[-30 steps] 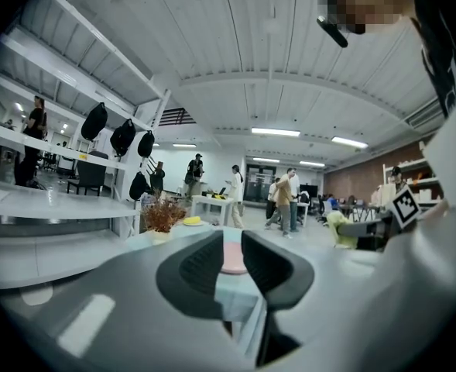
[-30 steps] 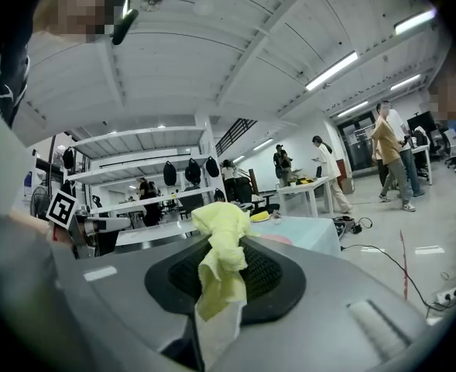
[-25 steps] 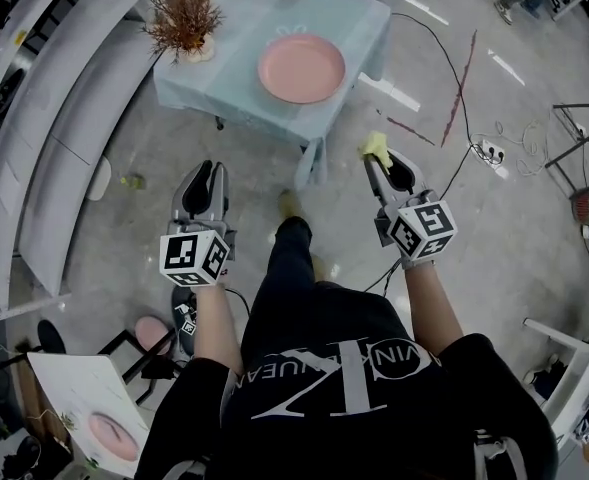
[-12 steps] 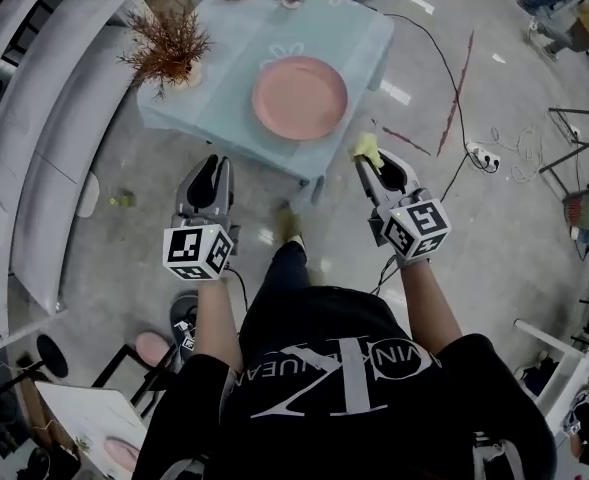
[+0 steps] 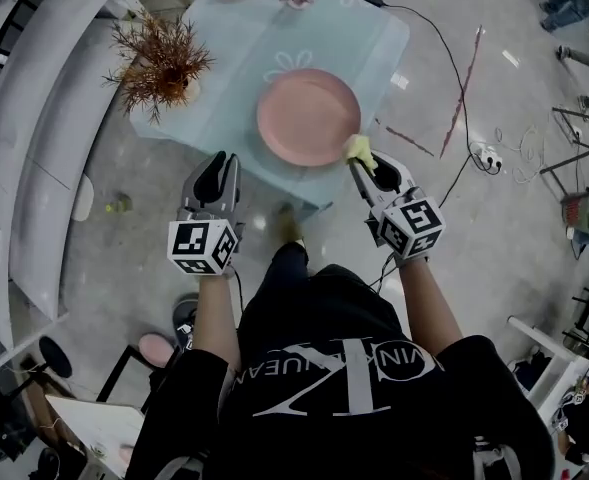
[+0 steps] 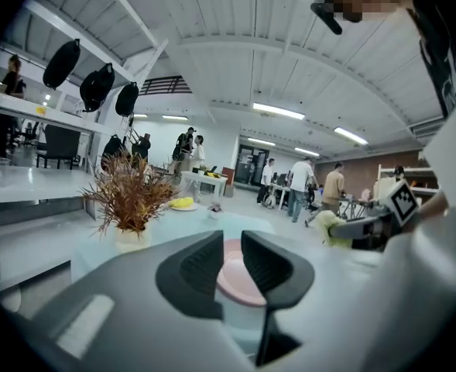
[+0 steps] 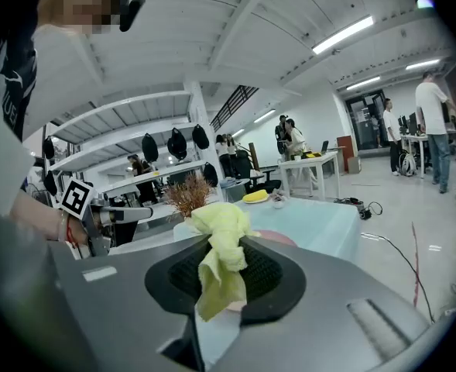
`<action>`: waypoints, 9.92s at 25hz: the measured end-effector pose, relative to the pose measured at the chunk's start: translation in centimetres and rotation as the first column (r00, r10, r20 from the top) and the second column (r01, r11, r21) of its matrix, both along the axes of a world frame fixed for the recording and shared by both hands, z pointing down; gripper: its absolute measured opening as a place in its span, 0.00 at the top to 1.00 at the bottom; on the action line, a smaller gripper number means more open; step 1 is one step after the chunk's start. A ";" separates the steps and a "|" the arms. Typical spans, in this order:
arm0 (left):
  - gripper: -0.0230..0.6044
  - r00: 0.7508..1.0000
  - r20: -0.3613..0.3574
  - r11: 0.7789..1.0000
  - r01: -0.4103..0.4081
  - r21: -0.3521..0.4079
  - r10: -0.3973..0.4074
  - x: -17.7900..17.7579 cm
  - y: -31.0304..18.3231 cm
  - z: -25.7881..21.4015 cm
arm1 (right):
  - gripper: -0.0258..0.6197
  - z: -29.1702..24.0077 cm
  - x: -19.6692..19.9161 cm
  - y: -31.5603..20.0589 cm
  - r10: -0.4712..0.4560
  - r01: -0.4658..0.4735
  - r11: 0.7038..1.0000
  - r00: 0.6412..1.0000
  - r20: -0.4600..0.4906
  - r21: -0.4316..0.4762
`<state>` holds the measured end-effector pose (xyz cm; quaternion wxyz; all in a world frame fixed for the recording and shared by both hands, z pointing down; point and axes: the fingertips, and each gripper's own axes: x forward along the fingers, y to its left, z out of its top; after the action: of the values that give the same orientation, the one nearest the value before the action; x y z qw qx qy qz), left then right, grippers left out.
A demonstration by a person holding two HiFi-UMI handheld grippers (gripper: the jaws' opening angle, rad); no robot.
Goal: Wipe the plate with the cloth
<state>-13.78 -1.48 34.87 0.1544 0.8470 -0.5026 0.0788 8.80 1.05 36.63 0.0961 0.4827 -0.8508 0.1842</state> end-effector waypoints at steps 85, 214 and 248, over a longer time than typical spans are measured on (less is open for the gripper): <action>0.96 0.964 -0.146 0.855 0.119 -0.505 -0.220 4.0 -7.0 17.8 | 0.84 19.4 1.2 -12.0 -0.530 0.202 0.824 0.602 -0.597 -0.529; 0.96 0.949 -0.175 0.829 0.129 -0.545 -0.263 3.9 -6.8 18.0 | 0.84 19.2 -8.0 -18.6 -0.582 0.408 0.813 0.545 -0.604 -0.416; 0.96 0.945 -0.184 0.829 0.133 -0.543 -0.272 4.1 -6.8 18.0 | 0.84 19.2 -11.3 -14.2 -0.663 0.528 0.743 0.500 -0.557 -0.410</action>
<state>-9.70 -8.32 52.83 0.4495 0.7170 -0.5257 0.0870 -2.50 -13.12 55.88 0.4986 0.1789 -0.8476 0.0302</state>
